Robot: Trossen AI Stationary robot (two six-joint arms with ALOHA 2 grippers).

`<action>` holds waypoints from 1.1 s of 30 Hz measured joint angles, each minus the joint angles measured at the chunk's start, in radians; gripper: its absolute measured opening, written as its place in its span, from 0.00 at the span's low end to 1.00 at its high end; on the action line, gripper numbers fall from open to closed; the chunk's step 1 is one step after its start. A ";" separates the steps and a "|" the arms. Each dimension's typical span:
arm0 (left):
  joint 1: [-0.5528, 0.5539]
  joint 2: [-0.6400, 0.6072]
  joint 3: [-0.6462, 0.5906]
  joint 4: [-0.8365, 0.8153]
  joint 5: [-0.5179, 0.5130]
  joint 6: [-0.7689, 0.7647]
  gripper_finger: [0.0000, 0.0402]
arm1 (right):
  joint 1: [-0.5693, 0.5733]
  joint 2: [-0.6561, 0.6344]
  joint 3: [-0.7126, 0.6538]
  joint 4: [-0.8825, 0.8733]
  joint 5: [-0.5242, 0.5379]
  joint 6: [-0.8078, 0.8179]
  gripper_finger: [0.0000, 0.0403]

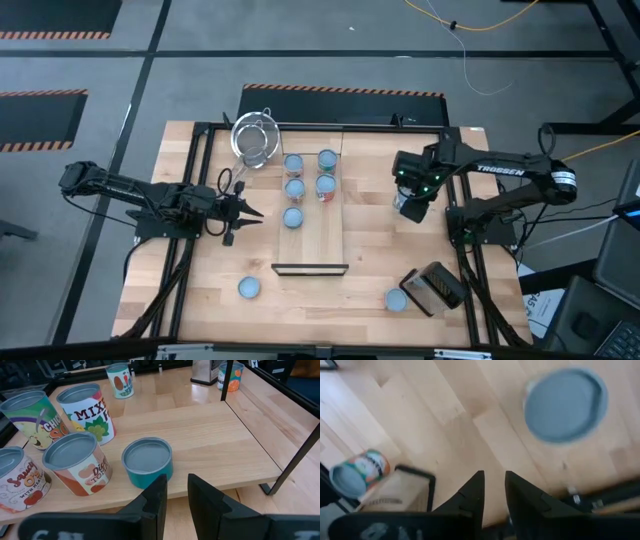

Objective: Pick and place cans onto a shelf
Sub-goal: Put the canned mixed vegetables on the shelf

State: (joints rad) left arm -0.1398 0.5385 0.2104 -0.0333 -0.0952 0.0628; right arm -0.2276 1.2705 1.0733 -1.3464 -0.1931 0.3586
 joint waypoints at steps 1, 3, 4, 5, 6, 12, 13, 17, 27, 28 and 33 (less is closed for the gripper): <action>0.000 0.000 0.000 0.000 0.000 0.000 0.17 | 0.000 0.000 -0.015 0.033 0.000 -0.004 0.20; 0.000 0.000 0.000 0.000 0.000 0.000 0.17 | 0.000 0.000 -0.038 0.105 0.000 -0.026 0.20; 0.000 0.000 0.000 0.000 0.000 0.000 0.17 | 0.000 0.000 -0.048 0.145 0.000 -0.040 0.20; 0.000 0.000 0.000 0.000 0.000 0.000 0.17 | 0.000 0.000 -0.057 0.177 0.000 -0.055 0.20; 0.000 0.000 0.000 0.000 0.000 0.000 0.17 | 0.000 0.000 -0.065 0.202 0.000 -0.074 0.20; 0.000 0.000 0.000 0.000 0.000 0.000 0.17 | 0.000 0.001 -0.095 0.241 0.013 -0.150 0.20; 0.000 0.000 0.000 0.000 0.000 0.000 0.17 | 0.000 0.001 -0.102 0.239 0.017 -0.152 0.20; 0.000 0.000 0.000 0.000 0.000 0.000 0.17 | 0.000 0.001 -0.143 0.241 0.073 -0.153 0.20; 0.000 0.000 0.000 0.000 0.000 0.000 0.17 | 0.000 0.001 -0.204 0.266 0.121 -0.157 0.20; 0.000 0.000 0.000 0.000 0.000 0.000 0.17 | 0.000 0.000 -0.207 0.273 0.121 -0.158 0.20; 0.000 0.000 0.000 0.000 0.000 0.000 0.17 | 0.000 -0.001 -0.210 0.288 0.121 -0.158 0.20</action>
State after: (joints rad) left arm -0.1402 0.5385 0.2107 -0.0330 -0.0952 0.0628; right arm -0.2279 1.2694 0.8635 -1.0586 -0.0723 0.2001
